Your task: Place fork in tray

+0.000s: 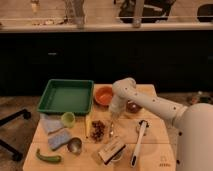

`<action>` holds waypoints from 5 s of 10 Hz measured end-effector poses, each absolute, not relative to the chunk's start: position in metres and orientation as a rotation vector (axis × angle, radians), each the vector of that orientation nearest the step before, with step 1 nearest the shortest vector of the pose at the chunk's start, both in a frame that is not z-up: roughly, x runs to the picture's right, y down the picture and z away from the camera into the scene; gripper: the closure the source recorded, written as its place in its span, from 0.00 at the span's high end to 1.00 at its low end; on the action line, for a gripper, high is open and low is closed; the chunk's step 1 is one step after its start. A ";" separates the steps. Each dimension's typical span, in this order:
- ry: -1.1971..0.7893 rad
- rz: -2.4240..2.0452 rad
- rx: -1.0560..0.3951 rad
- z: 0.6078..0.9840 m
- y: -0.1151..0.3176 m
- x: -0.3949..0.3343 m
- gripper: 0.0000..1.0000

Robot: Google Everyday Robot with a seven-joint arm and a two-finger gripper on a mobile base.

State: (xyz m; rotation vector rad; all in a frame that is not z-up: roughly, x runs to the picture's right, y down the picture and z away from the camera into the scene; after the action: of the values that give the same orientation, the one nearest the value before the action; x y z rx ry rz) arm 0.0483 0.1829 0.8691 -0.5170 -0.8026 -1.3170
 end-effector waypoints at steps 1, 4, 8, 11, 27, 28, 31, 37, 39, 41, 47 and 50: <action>-0.796 -1.325 -0.521 0.866 0.183 0.048 0.00; -0.754 -1.369 -0.506 0.853 0.176 0.039 0.00; -0.712 -1.414 -0.494 0.839 0.169 0.028 0.00; -0.677 -1.433 -0.481 0.827 0.160 0.023 0.00; -0.587 -1.569 -0.550 0.836 0.079 -0.062 0.00; -0.584 -1.573 -0.553 0.837 0.075 -0.063 0.00; -0.582 -1.599 -0.570 0.843 0.064 -0.076 0.00; -0.599 -1.656 -0.620 0.869 0.048 -0.112 0.00; -0.607 -1.671 -0.626 0.879 0.038 -0.123 0.00; -0.617 -1.679 -0.621 0.885 0.030 -0.131 0.00; -0.655 -1.659 -0.585 0.905 0.034 -0.134 0.00; -0.671 -1.650 -0.572 0.911 0.035 -0.135 0.00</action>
State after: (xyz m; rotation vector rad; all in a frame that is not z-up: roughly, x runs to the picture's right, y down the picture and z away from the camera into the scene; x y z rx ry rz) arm -0.1351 0.0348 0.9114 -0.5718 -0.6707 -1.6497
